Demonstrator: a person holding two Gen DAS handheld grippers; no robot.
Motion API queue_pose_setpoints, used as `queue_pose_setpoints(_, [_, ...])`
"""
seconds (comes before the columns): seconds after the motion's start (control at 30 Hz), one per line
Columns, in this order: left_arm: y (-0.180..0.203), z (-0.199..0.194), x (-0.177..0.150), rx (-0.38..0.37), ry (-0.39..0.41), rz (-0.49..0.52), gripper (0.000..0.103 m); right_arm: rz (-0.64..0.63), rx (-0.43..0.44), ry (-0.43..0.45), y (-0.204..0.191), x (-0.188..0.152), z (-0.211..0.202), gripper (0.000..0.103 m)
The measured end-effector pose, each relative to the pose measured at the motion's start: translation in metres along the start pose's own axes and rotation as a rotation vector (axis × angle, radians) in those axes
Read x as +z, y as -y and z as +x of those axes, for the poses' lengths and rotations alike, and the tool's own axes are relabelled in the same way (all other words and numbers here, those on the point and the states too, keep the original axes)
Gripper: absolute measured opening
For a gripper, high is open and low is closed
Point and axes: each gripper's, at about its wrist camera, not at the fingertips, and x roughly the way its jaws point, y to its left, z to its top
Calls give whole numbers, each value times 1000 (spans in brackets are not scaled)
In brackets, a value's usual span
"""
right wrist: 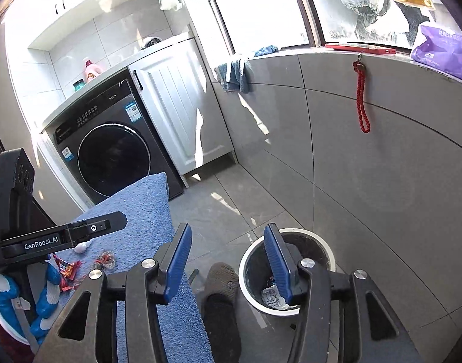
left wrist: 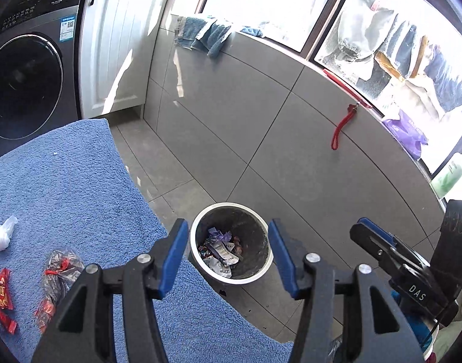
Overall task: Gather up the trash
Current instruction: 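Move both open tools back over the remaining trash on the table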
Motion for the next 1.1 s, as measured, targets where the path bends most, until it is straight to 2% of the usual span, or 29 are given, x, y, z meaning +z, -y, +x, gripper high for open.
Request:
queue_pose_setpoints(0.13, [-14, -30, -11, 17, 55, -79, 59, -36, 5, 31, -23, -4, -25, 51])
queue_pose_setpoints(0.3, [-26, -68, -27, 47, 132, -145, 61, -72, 16, 83, -48, -6, -57, 55])
queue_pose_setpoints(0.47, [-32, -98, -45, 99, 178, -165, 61, -113, 34, 128, -73, -10, -85, 59])
queue_pose_setpoints(0.83, [-37, -163, -70, 137, 287, -197, 61, -184, 70, 190, -111, -24, -130, 64])
queue_pose_setpoints(1.1, [-46, -193, -88, 157, 329, -210, 61, -228, 94, 210, -130, -29, -143, 66])
